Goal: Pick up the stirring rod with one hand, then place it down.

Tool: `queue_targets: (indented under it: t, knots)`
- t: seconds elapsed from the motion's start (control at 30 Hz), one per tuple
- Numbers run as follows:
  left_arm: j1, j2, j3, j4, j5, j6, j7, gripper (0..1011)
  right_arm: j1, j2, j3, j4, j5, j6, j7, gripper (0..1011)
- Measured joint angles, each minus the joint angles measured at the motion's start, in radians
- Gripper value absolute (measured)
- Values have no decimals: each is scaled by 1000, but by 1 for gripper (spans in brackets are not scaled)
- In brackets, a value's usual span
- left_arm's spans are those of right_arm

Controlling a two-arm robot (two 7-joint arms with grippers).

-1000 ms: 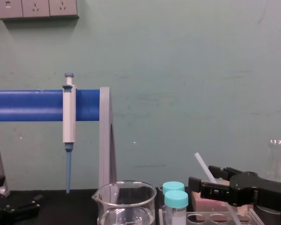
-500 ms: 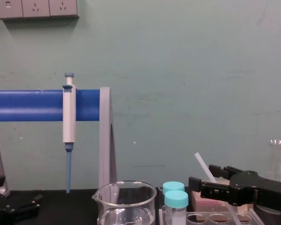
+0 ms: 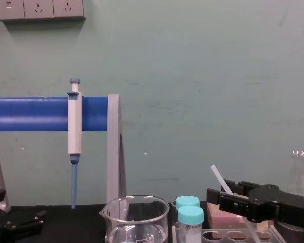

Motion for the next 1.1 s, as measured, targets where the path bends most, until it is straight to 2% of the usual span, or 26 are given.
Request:
queue_targets:
  t: [0.17,0.2,0.3,0.37,0.57,0.67,0.97,1.1]
  knots:
    - [0,0,0,0,0,0,0,1000,0,0,0,0,1,0,1,565]
    - [0,0,0,0,0,0,0,1000,0,0,0,0,1,0,1,497]
    - [0,0,0,0,0,0,0,1000,0,0,0,0,2,1,1,394]
    - [0,0,0,0,0,0,0,1000,0,0,0,0,2,1,1,362]
    - [0,0,0,0,0,0,0,1000,0,0,0,0,2,1,2,138]
    - [0,0,0,0,0,0,0,1000,0,0,0,0,2,1,2,80]
    - [0,0,0,0,0,0,0,1000,0,0,0,0,2,1,2,75]
    - [0,0,0,0,0,0,0,1000,-8,0,8,-12,-3,-18,0,75]
